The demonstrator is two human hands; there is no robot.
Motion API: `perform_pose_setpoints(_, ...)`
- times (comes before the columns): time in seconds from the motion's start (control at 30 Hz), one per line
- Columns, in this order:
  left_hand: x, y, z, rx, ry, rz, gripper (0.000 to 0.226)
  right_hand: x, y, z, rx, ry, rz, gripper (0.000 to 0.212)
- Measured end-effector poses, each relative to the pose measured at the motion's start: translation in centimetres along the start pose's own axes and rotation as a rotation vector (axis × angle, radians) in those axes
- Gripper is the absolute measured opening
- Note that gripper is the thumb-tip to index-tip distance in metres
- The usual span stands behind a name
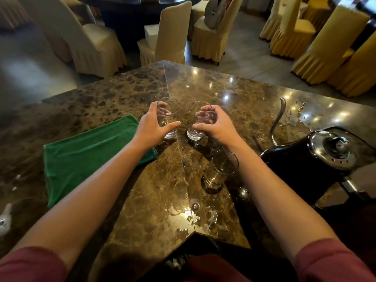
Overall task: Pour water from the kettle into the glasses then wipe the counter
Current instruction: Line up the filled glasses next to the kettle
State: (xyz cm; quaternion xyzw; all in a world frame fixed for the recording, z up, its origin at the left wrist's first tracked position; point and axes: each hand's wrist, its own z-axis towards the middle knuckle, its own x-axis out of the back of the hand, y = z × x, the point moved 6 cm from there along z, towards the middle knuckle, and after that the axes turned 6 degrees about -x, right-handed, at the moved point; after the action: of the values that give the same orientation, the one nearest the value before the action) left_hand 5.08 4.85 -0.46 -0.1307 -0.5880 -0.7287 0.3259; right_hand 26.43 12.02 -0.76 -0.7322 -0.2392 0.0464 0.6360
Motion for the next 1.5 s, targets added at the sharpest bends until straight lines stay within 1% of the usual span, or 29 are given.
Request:
perform_pose_setpoints(0.23,-0.4,-0.8,-0.4,0.046,-0.016,-0.004,0.073,-0.3,0.3,0.2,-0.015,-0.052,-0.025,0.066)
perform_pose_setpoints(0.3,-0.3,-0.7,-0.3,0.064,-0.042,-0.004,0.081,-0.2,0.2,0.1,-0.015,-0.077,-0.075,0.073)
perform_pose_setpoints(0.4,0.2,-1.0,-0.7,0.104,-0.095,-0.015,0.100,0.5,0.4,-0.9,-0.058,-0.082,-0.089,0.085)
perform_pose_setpoints(0.43,0.5,-1.0,-1.2,0.118,-0.102,-0.026,0.106,1.1,0.6,-1.5,-0.073,-0.047,-0.072,0.083)
perform_pose_setpoints(0.47,0.8,-1.0,-1.8,0.132,-0.097,-0.031,0.108,1.7,0.5,-2.3,-0.087,0.004,-0.044,0.077)
perform_pose_setpoints(0.53,1.6,-1.0,-3.2,0.135,-0.047,-0.011,0.102,2.7,0.4,-4.1,-0.127,0.110,0.039,0.062)
perform_pose_setpoints(0.57,2.0,-0.9,-4.1,0.125,-0.012,0.014,0.098,3.1,0.3,-5.3,-0.129,0.148,0.081,0.058)
perform_pose_setpoints(0.63,2.8,-0.8,-5.5,0.104,0.045,0.059,0.090,3.5,0.3,-7.3,-0.118,0.189,0.136,0.056)
perform_pose_setpoints(0.73,3.0,-0.6,-7.7,0.060,0.059,0.119,0.082,4.2,1.2,-10.3,-0.105,0.210,0.172,0.056)
perform_pose_setpoints(0.8,3.0,-0.3,-9.0,0.018,0.067,0.210,0.081,4.5,1.9,-11.8,-0.081,0.205,0.104,0.059)
perform_pose_setpoints(0.93,2.4,1.8,-11.7,-0.092,0.129,0.468,0.075,4.9,2.5,-15.8,0.085,0.240,-0.232,0.061)
perform_pose_setpoints(1.07,0.5,4.3,-13.4,-0.188,0.089,0.555,0.072,4.6,3.4,-18.4,0.171,0.247,-0.401,0.061)
perform_pose_setpoints(1.2,-2.4,6.5,-14.5,-0.258,0.015,0.573,0.074,4.0,3.9,-19.4,0.202,0.224,-0.558,0.064)
perform_pose_setpoints(1.33,-4.8,8.5,-14.4,-0.308,-0.030,0.500,0.076,2.9,3.5,-19.5,0.220,0.185,-0.545,0.067)
perform_pose_setpoints(1.43,-6.2,9.8,-14.1,-0.343,-0.042,0.446,0.069,2.3,3.0,-19.5,0.228,0.188,-0.502,0.065)
perform_pose_setpoints(1.5,-6.6,10.3,-13.8,-0.333,-0.047,0.374,0.067,2.0,3.0,-19.5,0.212,0.202,-0.443,0.062)
